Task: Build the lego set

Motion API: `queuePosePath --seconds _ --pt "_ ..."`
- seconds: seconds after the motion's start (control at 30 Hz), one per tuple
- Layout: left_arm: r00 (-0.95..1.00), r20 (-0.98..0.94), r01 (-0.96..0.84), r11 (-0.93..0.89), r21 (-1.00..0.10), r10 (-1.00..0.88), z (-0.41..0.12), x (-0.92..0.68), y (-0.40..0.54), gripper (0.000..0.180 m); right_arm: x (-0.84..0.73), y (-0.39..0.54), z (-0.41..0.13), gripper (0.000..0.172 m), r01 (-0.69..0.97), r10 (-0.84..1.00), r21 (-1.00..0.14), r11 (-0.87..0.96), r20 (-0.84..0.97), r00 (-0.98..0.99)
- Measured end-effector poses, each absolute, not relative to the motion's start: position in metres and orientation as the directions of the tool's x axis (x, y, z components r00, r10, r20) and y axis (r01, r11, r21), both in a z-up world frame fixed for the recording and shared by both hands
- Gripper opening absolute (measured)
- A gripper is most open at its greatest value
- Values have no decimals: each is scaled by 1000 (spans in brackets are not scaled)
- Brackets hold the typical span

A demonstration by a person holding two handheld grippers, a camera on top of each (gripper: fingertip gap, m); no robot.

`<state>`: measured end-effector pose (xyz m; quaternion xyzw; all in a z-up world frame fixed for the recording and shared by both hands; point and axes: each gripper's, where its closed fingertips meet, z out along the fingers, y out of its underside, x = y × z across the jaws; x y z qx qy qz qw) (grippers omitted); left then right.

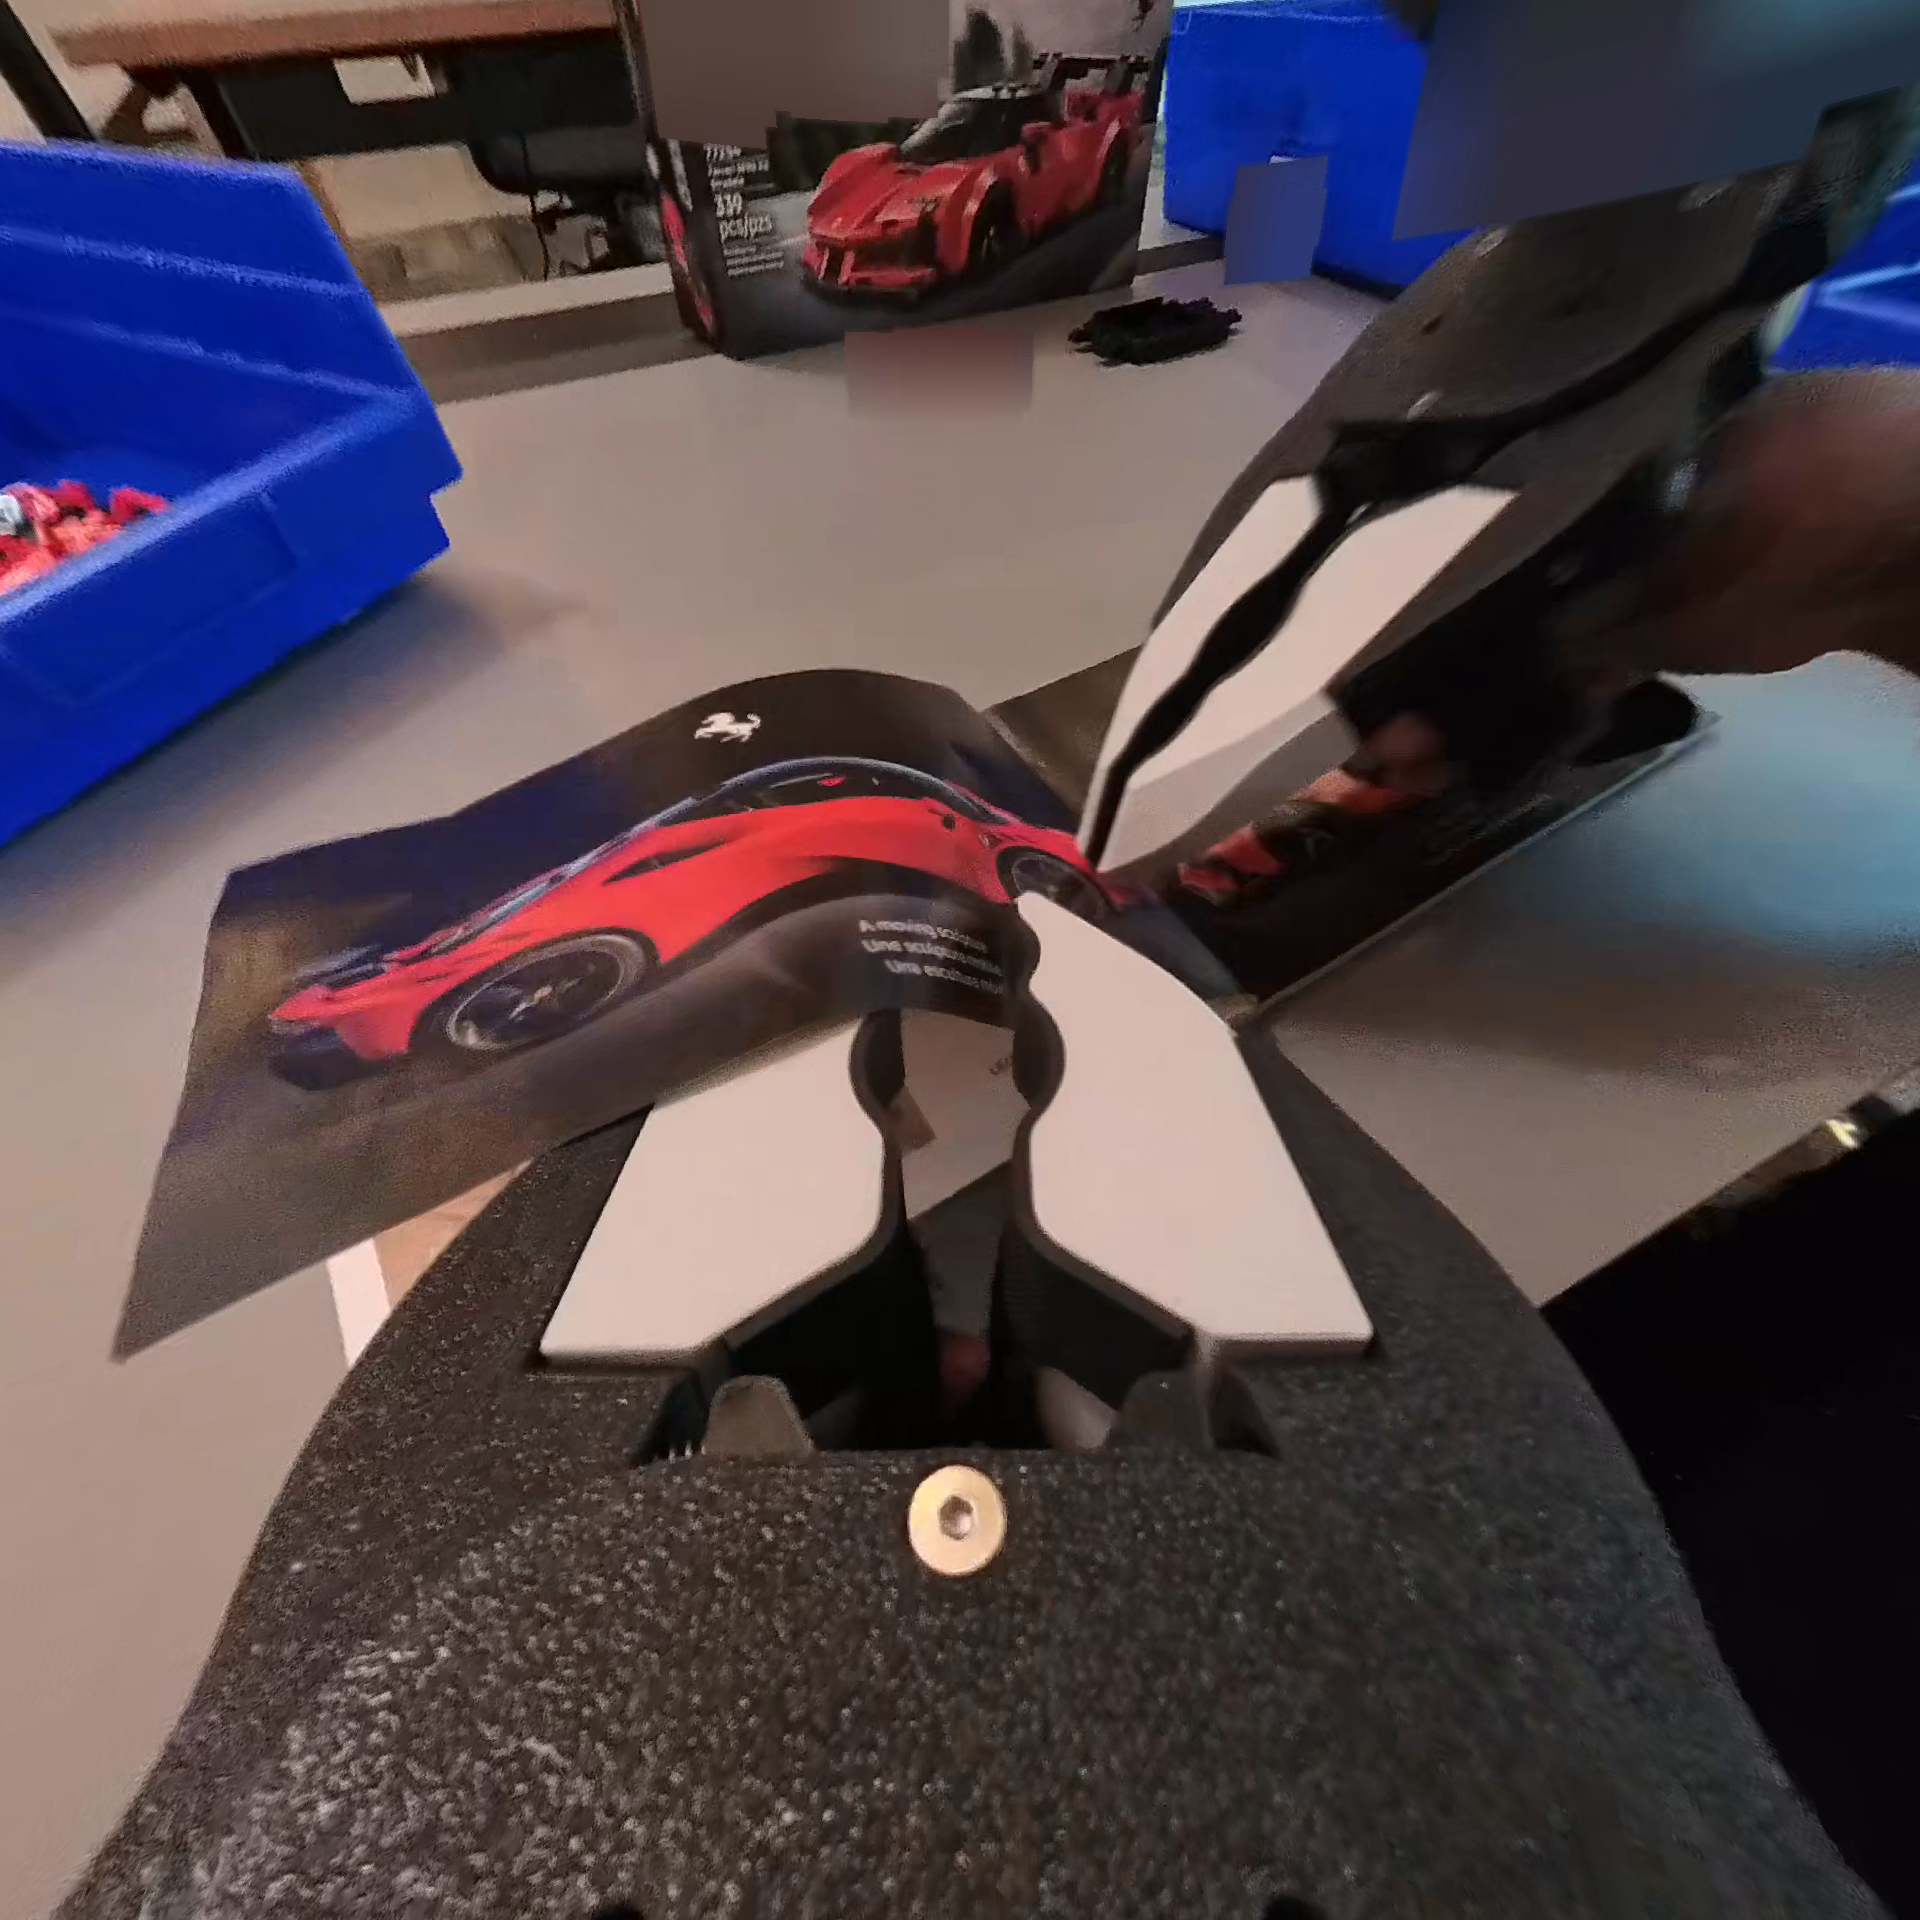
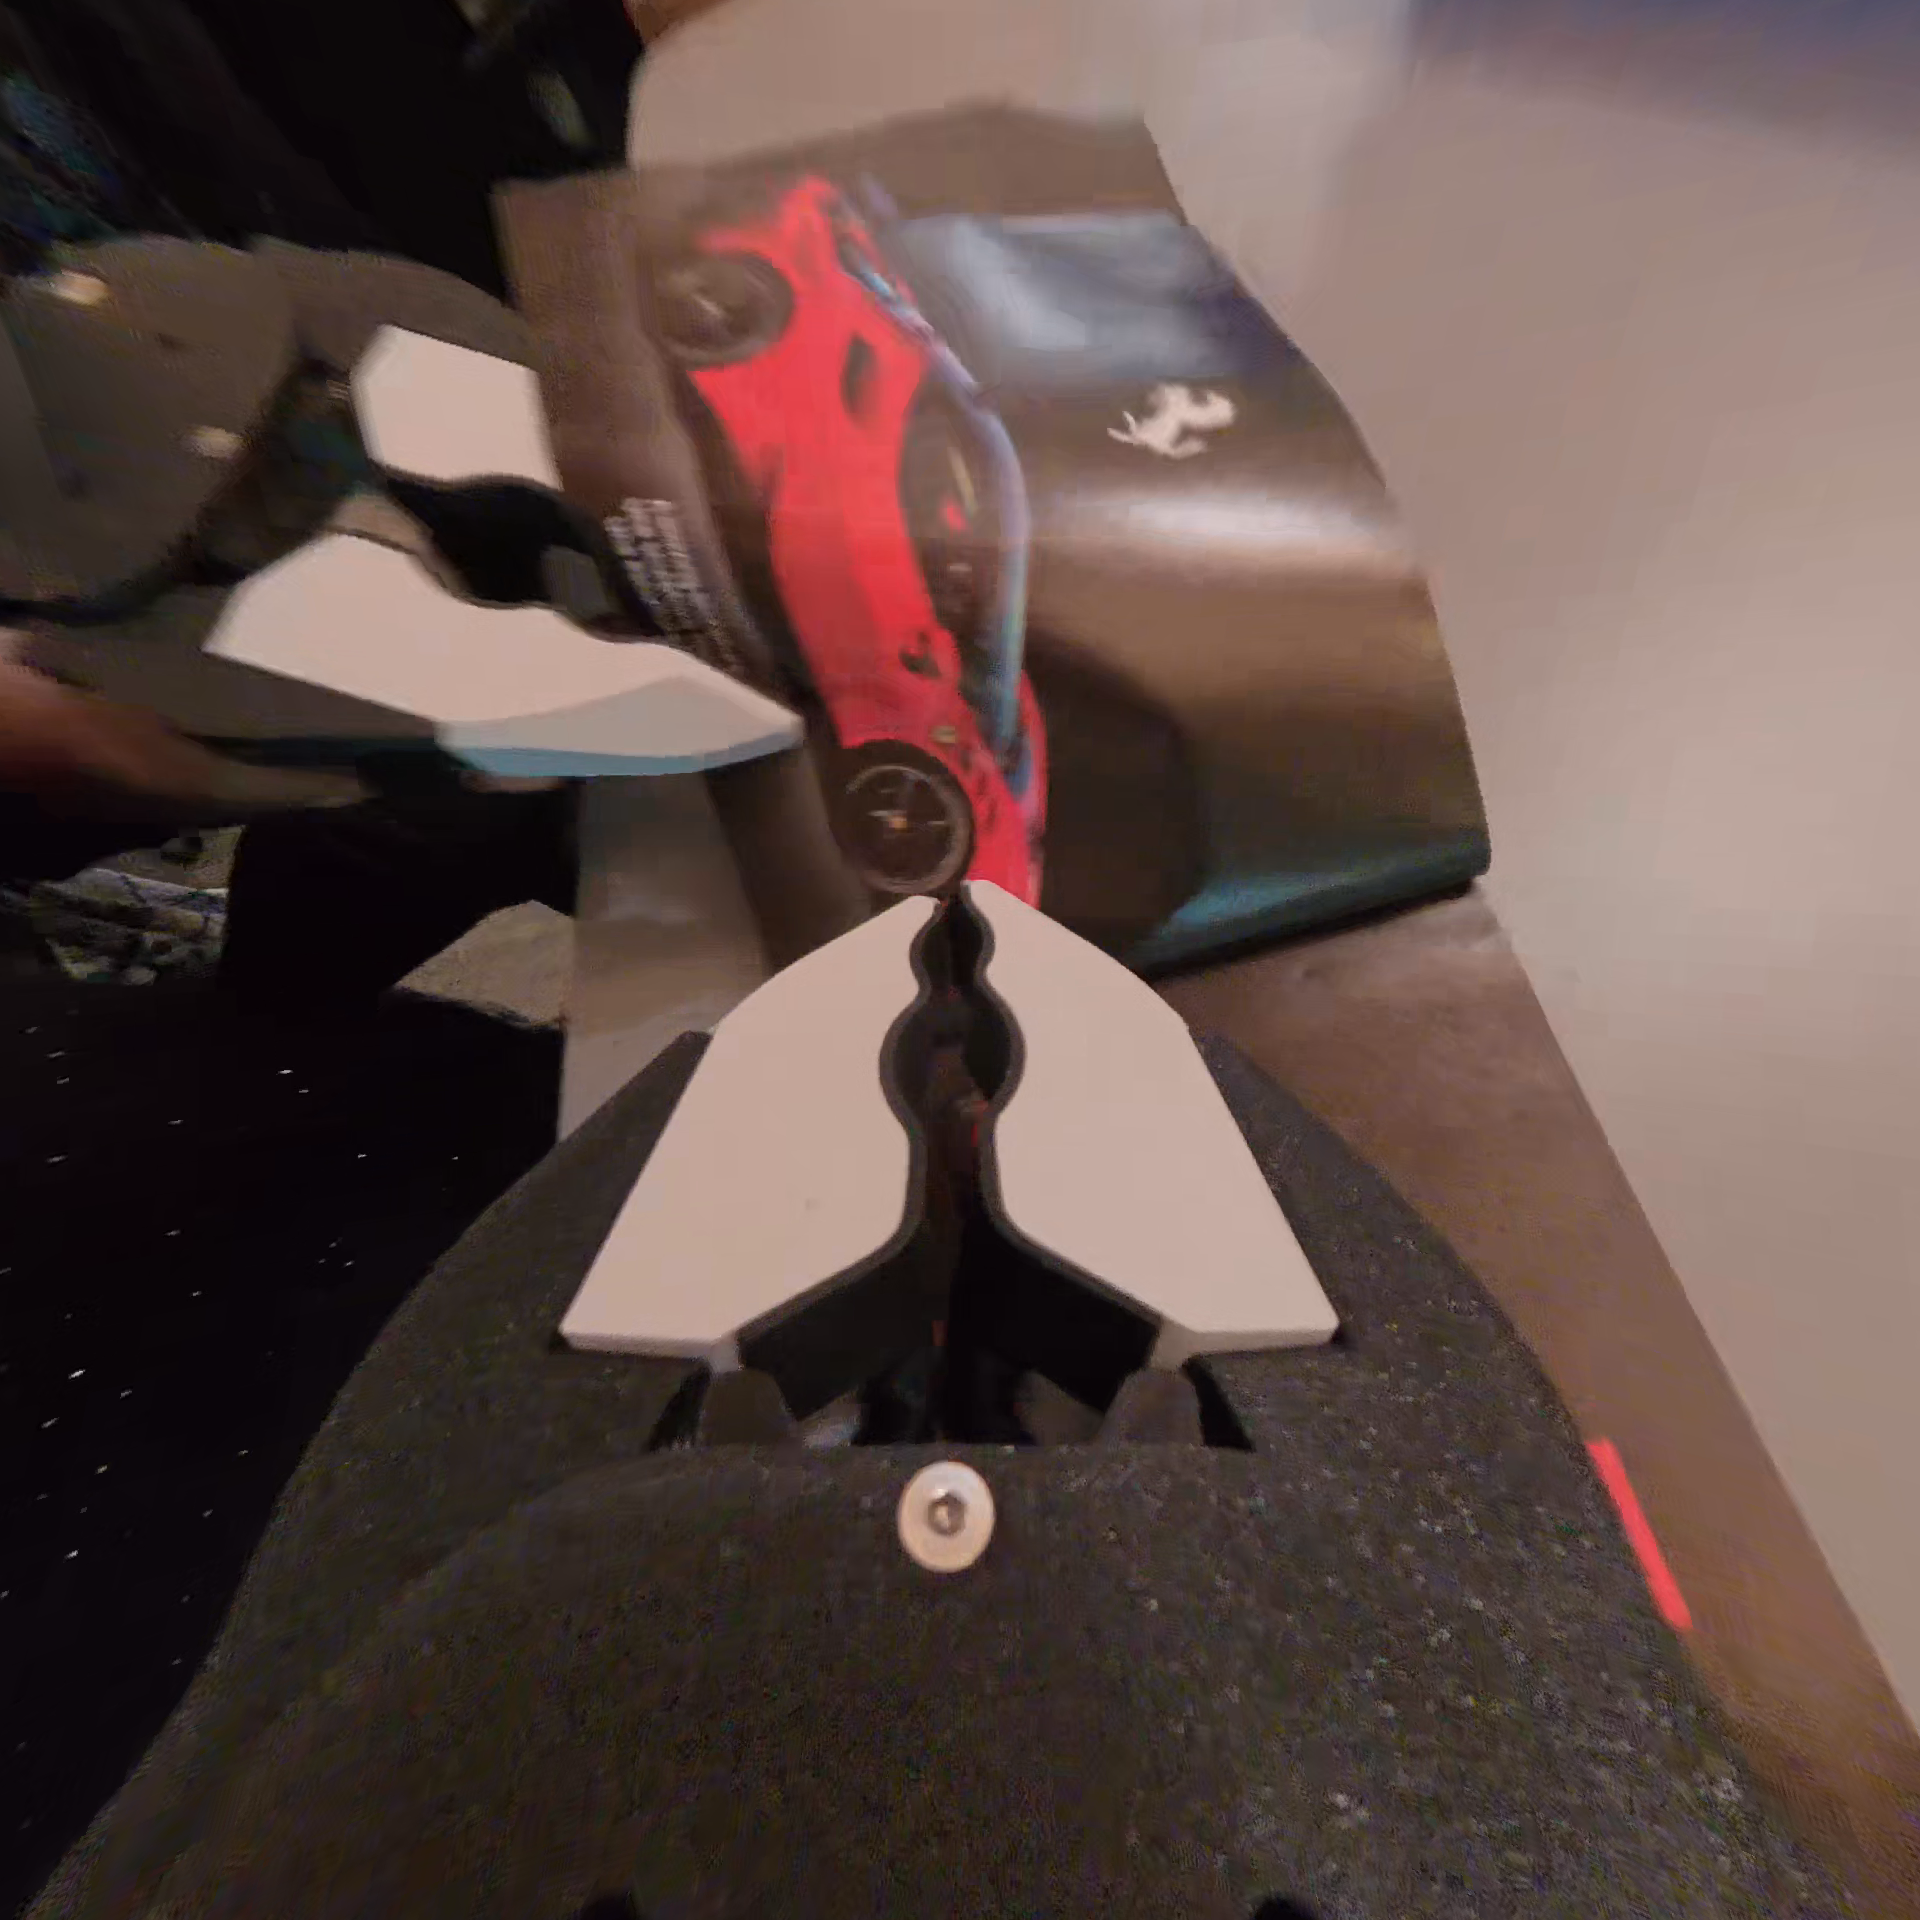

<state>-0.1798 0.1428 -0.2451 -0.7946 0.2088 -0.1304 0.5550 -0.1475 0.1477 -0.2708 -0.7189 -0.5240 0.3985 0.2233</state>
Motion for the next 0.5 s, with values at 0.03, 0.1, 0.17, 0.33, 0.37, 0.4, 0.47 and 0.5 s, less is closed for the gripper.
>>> queuePosePath --seconds 0.03,0.1,0.17,0.33,0.37,0.4,0.47,0.5 --pt "880 5 -164 -315 -935 -474 -247 -183 141 15 -150 150 -279 0 603 927 -713 -359 -350 138" --pt "882 51 -135 -356 -925 -468 -253 -194 133 22 -154 150 -288 0 632 924 -687 -359 -358 135" --pt "905 40 -116 -336 -935 -424 -251 -214 123 32 -156 150 -290 0 635 926 -688 -350 -358 122" --pt "828 -467 -477 48 -878 -312 -207 -215 100 24 -158 147 -287 6 620 911 -692 -370 -401 95" --pt "765 -563 -555 123 -823 -312 -199 -196 99 21 -160 145 -282 11 602 904 -706 -373 -422 67" --pt "711 -622 -613 144 -777 -329 -200 -178 100 20 -161 143 -276 14 573 894 -724 -385 -447 36" --pt "665 -659 -656 147 -740 -350 -199 -151 103 18 -160 147 -270 12 522 863 -724 -451 -503 48" --pt "672 -659 -641 179 -746 -339 -191 -141 102 17 -160 151 -270 8 511 848 -712 -482 -526 67"
